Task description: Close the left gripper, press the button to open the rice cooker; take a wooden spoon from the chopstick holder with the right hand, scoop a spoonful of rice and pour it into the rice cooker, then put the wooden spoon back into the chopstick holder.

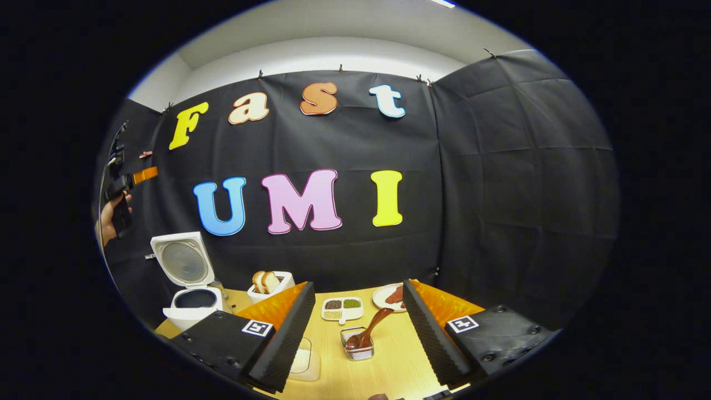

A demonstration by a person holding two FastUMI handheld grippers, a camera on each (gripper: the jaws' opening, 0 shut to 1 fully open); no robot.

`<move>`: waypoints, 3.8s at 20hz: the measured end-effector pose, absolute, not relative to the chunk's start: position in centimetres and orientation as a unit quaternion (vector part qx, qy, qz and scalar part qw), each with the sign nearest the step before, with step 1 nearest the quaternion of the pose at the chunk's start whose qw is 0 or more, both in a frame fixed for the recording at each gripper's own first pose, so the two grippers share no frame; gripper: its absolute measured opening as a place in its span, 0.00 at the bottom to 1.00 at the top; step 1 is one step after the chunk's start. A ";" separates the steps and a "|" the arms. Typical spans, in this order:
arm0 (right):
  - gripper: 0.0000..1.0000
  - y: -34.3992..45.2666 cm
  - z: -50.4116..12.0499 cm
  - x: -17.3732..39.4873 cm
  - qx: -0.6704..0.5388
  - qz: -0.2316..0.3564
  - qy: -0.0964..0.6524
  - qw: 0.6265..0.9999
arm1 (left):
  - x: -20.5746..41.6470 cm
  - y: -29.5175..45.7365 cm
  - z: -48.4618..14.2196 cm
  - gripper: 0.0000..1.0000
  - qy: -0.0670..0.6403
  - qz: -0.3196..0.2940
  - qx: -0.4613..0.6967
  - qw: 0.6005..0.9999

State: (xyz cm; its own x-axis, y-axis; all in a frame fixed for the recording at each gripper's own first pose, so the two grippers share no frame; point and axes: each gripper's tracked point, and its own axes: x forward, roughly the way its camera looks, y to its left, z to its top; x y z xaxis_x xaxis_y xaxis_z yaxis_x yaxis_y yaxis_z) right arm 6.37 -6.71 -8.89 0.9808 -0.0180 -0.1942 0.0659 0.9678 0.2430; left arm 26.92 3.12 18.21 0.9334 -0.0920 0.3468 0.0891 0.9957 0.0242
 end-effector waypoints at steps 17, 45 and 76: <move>0.98 -5.7 -9.6 2.8 0.119 -0.037 0.119 0.985 | 44.0 9.6 -1.3 0.95 0.035 0.059 0.003 0.998; 0.98 -4.5 -10.8 5.2 0.147 0.052 0.141 0.978 | 24.9 2.7 -20.9 0.98 0.237 0.149 -0.010 0.960; 0.98 -2.8 -11.7 1.4 0.141 0.061 0.162 0.975 | 23.7 2.3 -25.5 1.00 0.239 0.117 0.023 0.964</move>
State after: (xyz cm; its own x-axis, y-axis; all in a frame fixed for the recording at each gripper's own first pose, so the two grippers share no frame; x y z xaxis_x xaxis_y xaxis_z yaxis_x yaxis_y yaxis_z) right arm 1.43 -2.82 -11.72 0.9402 0.1651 -0.2978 -0.0740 0.9527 0.2947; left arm 23.65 2.28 -25.48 0.8585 0.2371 -0.4547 -0.2153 0.9714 0.1001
